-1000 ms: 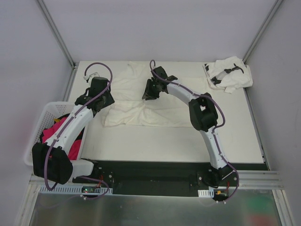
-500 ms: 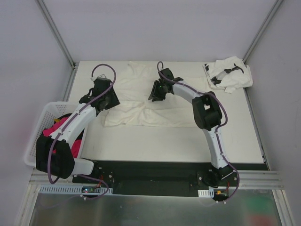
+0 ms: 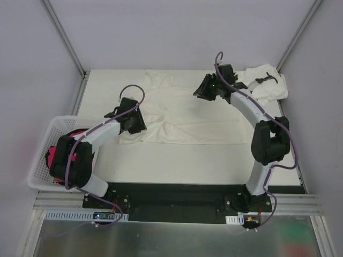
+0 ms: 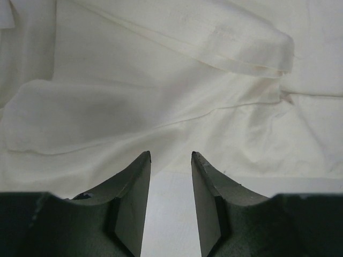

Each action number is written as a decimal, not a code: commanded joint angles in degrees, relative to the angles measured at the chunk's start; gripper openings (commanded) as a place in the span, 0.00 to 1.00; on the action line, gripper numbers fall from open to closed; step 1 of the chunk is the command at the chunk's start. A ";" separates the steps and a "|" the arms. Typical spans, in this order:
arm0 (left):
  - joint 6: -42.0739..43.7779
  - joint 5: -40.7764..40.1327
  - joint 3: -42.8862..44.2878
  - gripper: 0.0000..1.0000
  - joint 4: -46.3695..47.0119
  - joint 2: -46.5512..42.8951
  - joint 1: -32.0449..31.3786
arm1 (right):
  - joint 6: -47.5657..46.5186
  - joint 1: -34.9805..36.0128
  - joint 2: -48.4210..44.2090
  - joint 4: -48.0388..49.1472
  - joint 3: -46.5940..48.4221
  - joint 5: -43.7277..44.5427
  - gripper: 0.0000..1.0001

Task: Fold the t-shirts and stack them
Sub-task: Fold the flattened tshirt in 1/3 of the way

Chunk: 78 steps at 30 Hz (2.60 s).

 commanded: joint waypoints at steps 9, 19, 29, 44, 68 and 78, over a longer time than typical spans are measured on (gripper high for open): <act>-2.81 -1.12 -2.09 0.34 1.61 2.07 -2.88 | -0.15 -14.03 -18.74 7.13 0.38 -2.47 0.38; -2.99 -4.02 -0.15 0.34 -0.40 7.69 -2.88 | 0.01 -20.01 -24.10 12.48 -6.03 -5.53 0.50; -5.36 -4.72 -1.82 0.34 -6.12 4.28 -2.88 | 3.45 -28.44 -29.47 15.30 -9.20 -8.96 0.52; -3.87 -7.71 -3.86 0.35 -12.54 -4.52 -2.88 | 4.50 -29.24 -31.05 16.97 -18.52 -10.45 0.56; 7.12 -4.98 20.24 0.38 -16.31 12.62 -5.34 | 2.30 -13.94 -21.47 12.66 -16.67 -10.11 0.23; 7.73 -7.18 21.29 0.37 -17.81 17.00 -5.51 | 2.92 -14.47 -21.12 12.93 -16.67 -10.20 0.23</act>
